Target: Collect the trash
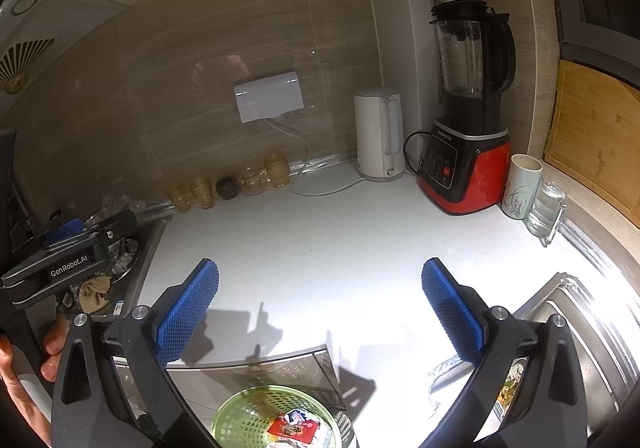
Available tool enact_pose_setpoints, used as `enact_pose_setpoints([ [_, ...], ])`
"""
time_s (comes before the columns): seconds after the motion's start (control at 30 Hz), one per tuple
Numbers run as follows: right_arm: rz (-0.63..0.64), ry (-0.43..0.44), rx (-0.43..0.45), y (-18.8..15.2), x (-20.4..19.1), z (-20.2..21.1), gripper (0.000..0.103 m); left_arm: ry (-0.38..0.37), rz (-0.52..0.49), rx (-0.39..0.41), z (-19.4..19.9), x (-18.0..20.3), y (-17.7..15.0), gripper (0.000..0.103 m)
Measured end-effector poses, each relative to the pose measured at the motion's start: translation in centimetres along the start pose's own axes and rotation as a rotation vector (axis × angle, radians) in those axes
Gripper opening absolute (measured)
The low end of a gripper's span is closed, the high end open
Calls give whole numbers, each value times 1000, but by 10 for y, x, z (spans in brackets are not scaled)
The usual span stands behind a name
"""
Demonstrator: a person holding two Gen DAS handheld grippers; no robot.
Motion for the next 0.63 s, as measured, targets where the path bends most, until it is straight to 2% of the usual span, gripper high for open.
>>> enact_pose_setpoints([
  [0.23, -5, -1, -3, -2, 0, 0, 101, 32, 2, 26, 0, -1, 1, 95],
  [0.63, -7, -3, -6, -1, 0, 0, 101, 7, 16, -6, -2, -1, -1, 95],
])
Point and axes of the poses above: each gripper's, at about its wrist camera, not at the fingertips, and z roughly against the way its jaws point, x to its right, y to its top, the point moved 4 cm from there along -z, roughly the way its jaws point, and after that the axes turned 7 degrees about x, right-handed, at the moved point
